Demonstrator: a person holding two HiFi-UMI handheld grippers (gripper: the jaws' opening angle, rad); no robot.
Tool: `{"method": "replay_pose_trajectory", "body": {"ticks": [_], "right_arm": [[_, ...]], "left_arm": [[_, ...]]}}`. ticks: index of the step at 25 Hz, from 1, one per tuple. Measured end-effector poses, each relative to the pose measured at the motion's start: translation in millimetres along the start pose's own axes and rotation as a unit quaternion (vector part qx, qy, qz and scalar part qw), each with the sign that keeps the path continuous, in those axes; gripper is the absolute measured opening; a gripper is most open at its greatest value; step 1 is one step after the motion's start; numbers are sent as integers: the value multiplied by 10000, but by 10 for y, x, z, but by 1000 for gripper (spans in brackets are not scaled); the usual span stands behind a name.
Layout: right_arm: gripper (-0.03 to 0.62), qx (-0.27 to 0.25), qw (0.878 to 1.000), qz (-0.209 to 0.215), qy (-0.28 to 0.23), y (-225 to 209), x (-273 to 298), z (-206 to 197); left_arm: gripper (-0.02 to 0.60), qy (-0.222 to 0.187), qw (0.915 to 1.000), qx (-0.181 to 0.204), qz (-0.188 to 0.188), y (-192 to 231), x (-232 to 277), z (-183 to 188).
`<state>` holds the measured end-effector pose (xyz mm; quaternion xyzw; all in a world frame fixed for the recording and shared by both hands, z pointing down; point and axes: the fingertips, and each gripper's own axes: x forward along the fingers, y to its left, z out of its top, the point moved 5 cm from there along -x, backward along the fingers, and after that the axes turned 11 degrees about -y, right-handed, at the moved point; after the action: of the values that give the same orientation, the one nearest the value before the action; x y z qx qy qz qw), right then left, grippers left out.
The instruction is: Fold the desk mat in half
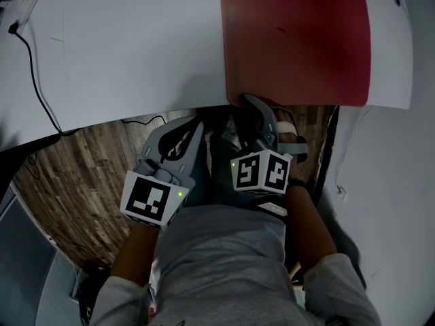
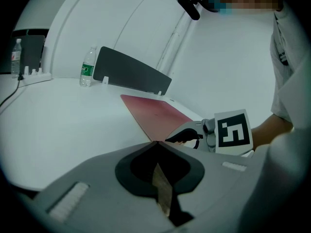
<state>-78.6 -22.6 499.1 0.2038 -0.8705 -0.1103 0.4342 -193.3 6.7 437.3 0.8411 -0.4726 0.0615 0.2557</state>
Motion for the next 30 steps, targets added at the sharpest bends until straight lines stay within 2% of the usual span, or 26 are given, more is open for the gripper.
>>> {"method": "replay_pose_trajectory", "body": {"ticks": [3,11,21,30], "right_arm": [[132,132,9999,-20,-106,-23,-26,28],[29,273,9993,-152,-224,-47,-116,92],[23,681,9962,-375,-399,-153,-191,122],[20,1605,9819,-634,-778,-362,-423,121]], "left_arm": [[18,-1,10000,27,-31,3,0,4],[18,-5,9998,86,-187,-89,25,17],[18,6,9990,246,-371,-129,11,78],[18,1,9958,552,-728,-181,49,284]]}}
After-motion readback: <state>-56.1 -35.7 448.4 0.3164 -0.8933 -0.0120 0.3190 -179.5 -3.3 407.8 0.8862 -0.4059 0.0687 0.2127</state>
